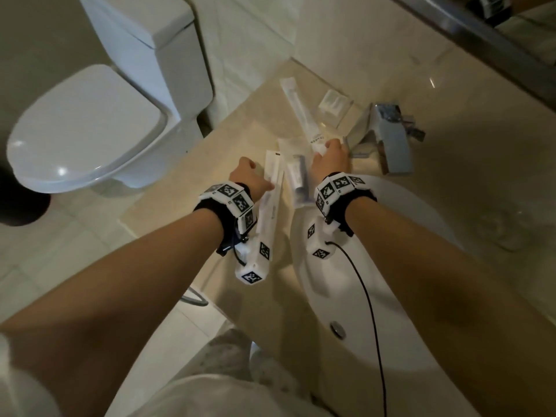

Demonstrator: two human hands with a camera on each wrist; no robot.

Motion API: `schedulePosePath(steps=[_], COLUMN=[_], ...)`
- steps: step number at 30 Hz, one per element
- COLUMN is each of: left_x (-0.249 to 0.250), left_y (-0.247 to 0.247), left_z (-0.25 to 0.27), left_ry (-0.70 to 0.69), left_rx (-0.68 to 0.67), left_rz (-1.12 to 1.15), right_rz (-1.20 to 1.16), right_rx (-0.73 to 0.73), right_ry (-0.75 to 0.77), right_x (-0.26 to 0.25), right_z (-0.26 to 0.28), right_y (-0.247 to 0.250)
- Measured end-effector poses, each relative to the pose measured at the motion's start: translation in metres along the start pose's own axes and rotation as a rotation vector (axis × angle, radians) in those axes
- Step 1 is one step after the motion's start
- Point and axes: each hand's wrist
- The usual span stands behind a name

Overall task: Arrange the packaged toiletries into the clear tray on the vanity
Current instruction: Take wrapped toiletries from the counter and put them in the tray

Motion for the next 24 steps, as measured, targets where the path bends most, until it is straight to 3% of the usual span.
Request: schedulePosePath(steps=[13,17,21,24], left_x=[0.005,0.004,0.009,0.019], left_y=[-0.004,0.001,0.010,0.018], left_z=[-0.021,-0.023,-0.023,-0.017], left_ry=[-0.067,-0.068,-0.059,-0.054], left_rx=[-0.022,0.040,0.157,0.219], left_rz=[-0.173,-0.069,0.093,0.244], right_rz=[0.054,0.022,-0.213,-0.376], right_rx=[-0.138,-0.154,-0.089,-0.042], right_ry=[-0.121,-0.094,-0.127,-0.071], right_x=[0.007,0.006,0.001,-0.007], right_z=[-0.027,-0.023,-0.019,-0.011], right_y=[-0.007,-0.001,0.014,0.027])
Point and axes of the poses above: each hand's wrist, its own z-axis away from the middle knuckle, its own y-axis out of the back of the hand, x = y × z, and after that the axes turned 10 degrees about -z, right-handed
